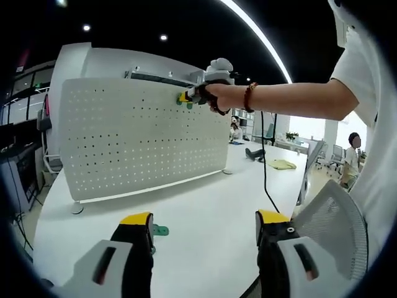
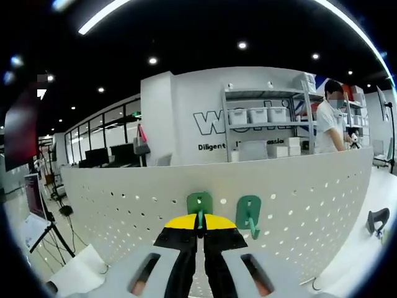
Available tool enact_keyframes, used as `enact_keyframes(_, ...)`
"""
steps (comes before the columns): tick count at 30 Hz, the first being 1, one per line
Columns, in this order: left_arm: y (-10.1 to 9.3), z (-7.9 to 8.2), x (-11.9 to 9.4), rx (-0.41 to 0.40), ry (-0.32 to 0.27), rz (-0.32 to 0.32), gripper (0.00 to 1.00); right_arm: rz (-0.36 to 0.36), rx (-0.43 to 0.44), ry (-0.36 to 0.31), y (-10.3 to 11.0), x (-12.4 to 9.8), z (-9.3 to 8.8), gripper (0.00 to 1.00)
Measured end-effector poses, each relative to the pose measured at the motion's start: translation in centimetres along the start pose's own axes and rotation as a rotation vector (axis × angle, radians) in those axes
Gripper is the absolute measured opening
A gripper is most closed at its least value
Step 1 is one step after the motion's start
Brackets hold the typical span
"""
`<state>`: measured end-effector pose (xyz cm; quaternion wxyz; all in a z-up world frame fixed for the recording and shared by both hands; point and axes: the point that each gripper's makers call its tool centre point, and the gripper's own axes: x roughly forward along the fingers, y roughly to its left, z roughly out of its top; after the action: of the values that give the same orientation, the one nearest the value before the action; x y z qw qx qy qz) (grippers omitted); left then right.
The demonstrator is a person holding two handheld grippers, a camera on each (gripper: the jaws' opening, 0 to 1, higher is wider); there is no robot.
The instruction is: Insert the hook assembly into the mounting plate slot until the hook locks in place.
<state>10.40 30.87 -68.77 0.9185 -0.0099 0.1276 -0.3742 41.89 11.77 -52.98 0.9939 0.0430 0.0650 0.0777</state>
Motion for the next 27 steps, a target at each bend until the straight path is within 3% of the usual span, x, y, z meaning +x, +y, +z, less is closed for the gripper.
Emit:
enact_keyframes(9,0.28,-0.28,-0.05,-0.010,0.002,0.005,0.68,-0.036,0.001,0.002,0.14,0.35,-0.61,0.01)
enact_keyframes(12,0.31,-0.41,-0.08,-0.016,0.003,0.006,0.68,-0.039,-0.032,0.000,0.27,0.40,-0.71,0.01)
enact_keyframes(13,0.32,-0.44,-0.06,-0.016,0.004,0.006,0.68,-0.044,-0.100,0.003,0.13,0.42,-0.62,0.01)
enact_keyframes(14,0.30,-0.48,-0.02,-0.015,0.004,0.004,0.68,-0.049,-0.115,0.005,0.24,0.39,-0.65,0.01)
enact_keyframes(16,0.30,-0.54,0.04,-0.018,0.005,0.003,0.68,-0.063,-0.056,0.008,0.31,0.26,-0.77,0.01)
enact_keyframes(17,0.31,-0.56,0.05,-0.019,0.006,0.002,0.68,-0.066,0.050,-0.002,0.33,0.23,-0.82,0.01)
enact_keyframes(18,0.34,-0.52,0.06,-0.018,0.004,0.004,0.68,-0.065,0.043,0.002,0.23,0.24,-0.84,0.01)
enact_keyframes(21,0.45,-0.46,0.01,-0.019,0.001,0.006,0.68,-0.090,-0.279,0.022,0.45,0.28,-0.61,0.01)
enact_keyframes(22,0.50,-0.48,-0.03,-0.022,0.001,0.007,0.68,-0.089,-0.235,0.020,0.61,0.35,-0.81,0.01)
enact_keyframes(23,0.53,-0.52,-0.05,-0.022,0.001,0.008,0.68,-0.083,-0.128,0.018,0.61,0.33,-0.89,0.01)
enact_keyframes(24,0.56,-0.54,-0.07,-0.022,0.002,0.009,0.68,-0.075,-0.096,0.026,0.50,0.28,-0.89,0.01)
enact_keyframes(27,0.59,-0.55,-0.11,-0.023,0.003,0.010,0.68,-0.056,-0.112,0.040,0.44,0.31,-0.85,0.02)
